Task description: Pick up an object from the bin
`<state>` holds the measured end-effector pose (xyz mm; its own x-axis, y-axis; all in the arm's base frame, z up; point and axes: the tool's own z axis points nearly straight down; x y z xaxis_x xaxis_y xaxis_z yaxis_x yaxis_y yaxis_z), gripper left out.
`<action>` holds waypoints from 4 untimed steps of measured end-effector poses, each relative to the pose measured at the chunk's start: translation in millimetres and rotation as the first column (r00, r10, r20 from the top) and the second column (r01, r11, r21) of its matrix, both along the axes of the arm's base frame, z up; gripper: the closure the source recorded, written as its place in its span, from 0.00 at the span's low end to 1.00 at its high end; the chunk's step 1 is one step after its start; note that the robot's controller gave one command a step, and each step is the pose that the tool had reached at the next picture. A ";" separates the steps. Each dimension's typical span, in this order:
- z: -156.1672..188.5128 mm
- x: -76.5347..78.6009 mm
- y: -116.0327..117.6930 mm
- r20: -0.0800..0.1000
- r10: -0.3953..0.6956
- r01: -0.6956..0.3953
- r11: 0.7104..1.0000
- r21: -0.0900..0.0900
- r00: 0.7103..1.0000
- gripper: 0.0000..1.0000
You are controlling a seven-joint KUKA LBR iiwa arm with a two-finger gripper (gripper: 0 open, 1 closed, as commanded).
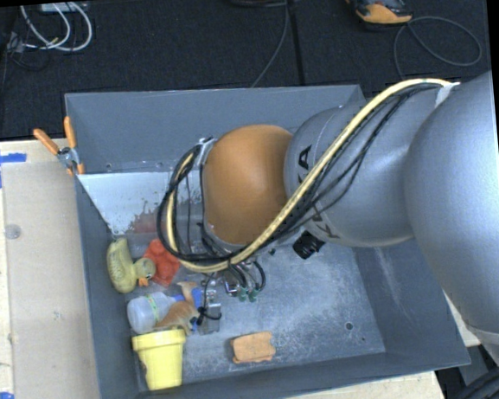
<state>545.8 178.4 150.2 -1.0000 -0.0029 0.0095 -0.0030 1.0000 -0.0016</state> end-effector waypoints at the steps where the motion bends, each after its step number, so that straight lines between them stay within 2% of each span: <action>1: 4.4 1.7 -0.7 0.007 -0.003 0.003 1.000 0.001 1.000 0.00; 2: -5.5 -7.3 -3.6 0.002 0.021 -0.021 1.000 0.000 1.000 0.00; 3: -9.1 2.4 -6.1 0.006 -0.001 0.001 1.000 0.001 1.000 0.00; 4: -63.4 -47.6 -1.2 0.001 0.270 -0.270 0.963 0.000 0.963 1.00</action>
Offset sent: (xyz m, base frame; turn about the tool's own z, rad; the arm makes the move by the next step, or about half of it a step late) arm -0.0139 -0.0068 -0.0127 -0.0388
